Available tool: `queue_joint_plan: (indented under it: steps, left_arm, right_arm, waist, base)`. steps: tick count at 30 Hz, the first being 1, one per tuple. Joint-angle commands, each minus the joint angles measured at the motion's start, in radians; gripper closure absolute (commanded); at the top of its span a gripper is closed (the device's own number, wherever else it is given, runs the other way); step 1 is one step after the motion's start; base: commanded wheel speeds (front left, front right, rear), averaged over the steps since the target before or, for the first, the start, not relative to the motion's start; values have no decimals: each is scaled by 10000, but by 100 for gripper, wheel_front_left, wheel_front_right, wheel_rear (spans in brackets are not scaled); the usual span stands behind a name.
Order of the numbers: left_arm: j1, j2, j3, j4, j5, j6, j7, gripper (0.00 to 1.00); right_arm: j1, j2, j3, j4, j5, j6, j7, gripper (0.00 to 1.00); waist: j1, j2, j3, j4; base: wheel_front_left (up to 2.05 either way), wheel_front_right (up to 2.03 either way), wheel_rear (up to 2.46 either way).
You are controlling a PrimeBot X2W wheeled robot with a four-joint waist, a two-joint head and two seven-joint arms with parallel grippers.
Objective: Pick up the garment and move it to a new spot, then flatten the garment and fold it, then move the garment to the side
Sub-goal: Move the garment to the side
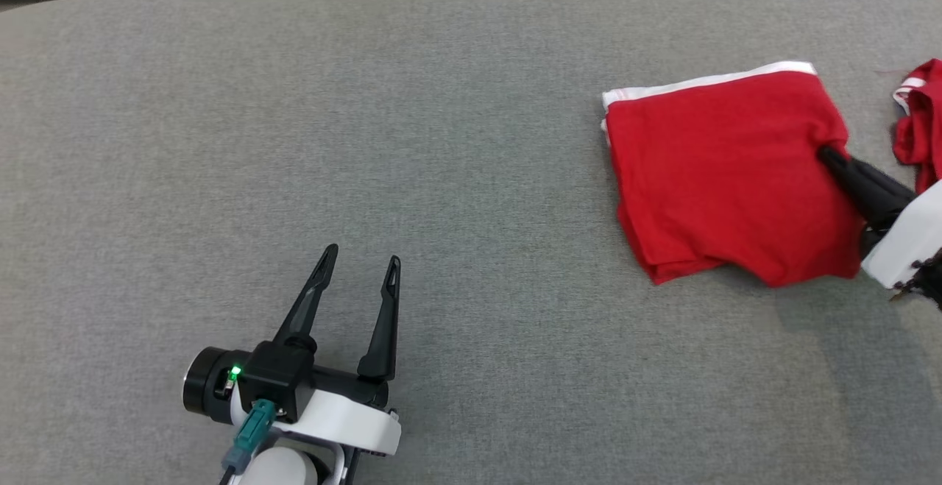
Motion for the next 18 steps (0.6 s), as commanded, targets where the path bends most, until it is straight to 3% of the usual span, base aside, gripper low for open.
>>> queue_joint_plan:
  steps: [1,7,18]
  left_arm:
    - [-251,36,50,-4,65,-59,-8,0]
    - [-486,39,-17,-41,141,-149,-8,0]
    - [-760,39,269,-88,511,-446,-8,0]
  right_arm:
    - [-206,-345,129,-107,-152,-1,-109,100]
    - [-764,-1736,334,-143,-39,-1,71,100]
    - [-1352,-3060,438,346,-403,-2,-36,100]
  waist:
    - [0,0,105,-361]
    - [0,0,379,-963]
    - [0,0,957,-1144]
  base:
    - [0,0,0]
    - [0,0,0]
    - [0,0,0]
